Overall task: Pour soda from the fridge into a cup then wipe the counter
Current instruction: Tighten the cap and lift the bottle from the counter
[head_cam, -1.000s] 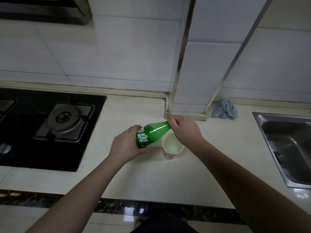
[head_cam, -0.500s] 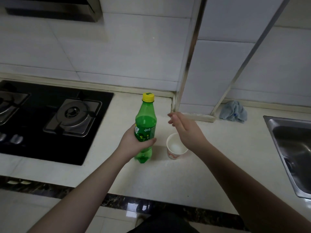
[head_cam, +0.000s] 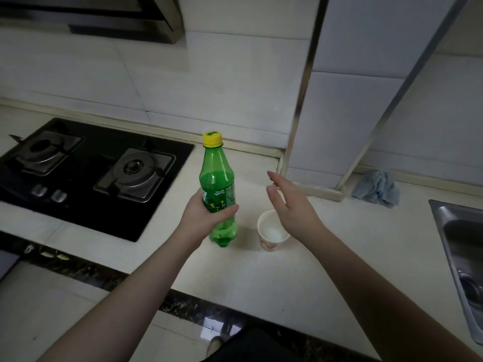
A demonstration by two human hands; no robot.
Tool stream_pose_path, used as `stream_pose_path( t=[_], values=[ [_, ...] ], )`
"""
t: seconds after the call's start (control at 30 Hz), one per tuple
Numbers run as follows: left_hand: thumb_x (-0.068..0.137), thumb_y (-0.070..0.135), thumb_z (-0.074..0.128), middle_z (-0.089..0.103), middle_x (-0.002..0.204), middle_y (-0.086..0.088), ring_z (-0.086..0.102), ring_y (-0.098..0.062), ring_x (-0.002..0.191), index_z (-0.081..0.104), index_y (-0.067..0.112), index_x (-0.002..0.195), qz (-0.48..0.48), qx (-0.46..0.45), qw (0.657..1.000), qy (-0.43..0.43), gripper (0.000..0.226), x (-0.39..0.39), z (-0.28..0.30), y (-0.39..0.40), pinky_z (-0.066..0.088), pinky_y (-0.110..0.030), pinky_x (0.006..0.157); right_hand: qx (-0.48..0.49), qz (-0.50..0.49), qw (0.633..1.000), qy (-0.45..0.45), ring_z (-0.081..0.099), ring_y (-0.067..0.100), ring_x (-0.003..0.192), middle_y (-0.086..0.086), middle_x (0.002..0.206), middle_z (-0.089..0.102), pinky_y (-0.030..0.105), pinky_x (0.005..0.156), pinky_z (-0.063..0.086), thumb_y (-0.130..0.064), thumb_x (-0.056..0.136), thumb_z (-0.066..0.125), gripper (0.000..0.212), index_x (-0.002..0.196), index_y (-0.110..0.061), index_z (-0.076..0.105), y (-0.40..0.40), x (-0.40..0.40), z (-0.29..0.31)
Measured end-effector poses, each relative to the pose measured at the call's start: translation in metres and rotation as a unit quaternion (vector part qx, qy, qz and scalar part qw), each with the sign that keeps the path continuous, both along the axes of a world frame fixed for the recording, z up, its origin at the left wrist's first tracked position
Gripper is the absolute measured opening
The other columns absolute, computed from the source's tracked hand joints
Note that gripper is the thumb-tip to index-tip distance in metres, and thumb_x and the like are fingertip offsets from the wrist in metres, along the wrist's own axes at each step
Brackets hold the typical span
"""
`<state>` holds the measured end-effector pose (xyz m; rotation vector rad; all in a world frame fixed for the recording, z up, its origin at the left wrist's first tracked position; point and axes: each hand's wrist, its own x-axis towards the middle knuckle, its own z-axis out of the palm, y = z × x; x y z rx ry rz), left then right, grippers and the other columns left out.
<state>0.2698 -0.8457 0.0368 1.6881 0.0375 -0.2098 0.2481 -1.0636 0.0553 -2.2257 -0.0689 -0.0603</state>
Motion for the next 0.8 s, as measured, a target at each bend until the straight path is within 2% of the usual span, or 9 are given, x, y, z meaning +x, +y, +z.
stream_pose_path(
  t=[0.17,0.37,0.53,0.67,0.8],
  values=[
    [0.052,0.038,0.086,0.074,0.1,-0.008,0.071,-0.027,0.095,0.064,0.008,0.109,0.068,-0.008,0.998,0.007,0.068,-0.02,-0.001,0.002,0.057,-0.041,0.083,-0.032,0.058,0.998,-0.01,0.032,0.008,0.136,-0.009,0.15,0.037,0.02,0.105,0.02,-0.048,0.099,0.034,0.052,0.147,-0.028,0.032,0.003,-0.003,-0.008],
    [0.061,0.025,0.086,0.074,0.097,-0.005,0.071,-0.022,0.091,0.064,0.013,0.109,0.134,0.013,0.991,0.001,0.054,-0.054,-0.001,0.023,0.058,-0.039,0.081,-0.085,0.142,0.985,-0.039,0.031,0.011,0.137,-0.005,0.15,0.038,0.028,0.113,0.023,-0.05,0.098,0.034,0.056,0.147,-0.023,0.034,0.029,-0.006,-0.021],
    [0.056,0.038,0.086,0.073,0.097,-0.006,0.071,-0.024,0.092,0.063,0.016,0.108,0.189,0.033,0.981,-0.008,0.061,-0.088,0.003,0.056,0.058,-0.046,0.084,-0.121,0.219,0.965,-0.075,0.028,0.014,0.141,-0.001,0.154,0.032,0.038,0.115,0.026,-0.054,0.096,0.032,0.063,0.148,-0.019,0.031,0.073,-0.011,-0.027],
    [0.055,0.041,0.086,0.073,0.098,-0.003,0.071,-0.021,0.092,0.063,0.021,0.108,0.241,0.049,0.969,-0.011,0.062,-0.115,0.007,0.094,0.057,-0.051,0.087,-0.124,0.274,0.949,-0.094,0.027,0.016,0.141,0.002,0.154,0.032,0.039,0.115,0.026,-0.05,0.097,0.037,0.061,0.148,-0.017,0.029,0.114,-0.02,-0.02],
    [0.053,0.044,0.087,0.072,0.104,0.001,0.069,-0.02,0.099,0.061,0.031,0.109,0.28,0.047,0.959,-0.007,0.063,-0.142,0.011,0.143,0.055,-0.052,0.09,-0.146,0.312,0.933,-0.106,0.024,0.016,0.141,0.002,0.154,0.03,0.037,0.115,0.023,-0.055,0.096,0.032,0.063,0.149,-0.022,0.027,0.159,-0.031,-0.009]
  ],
)
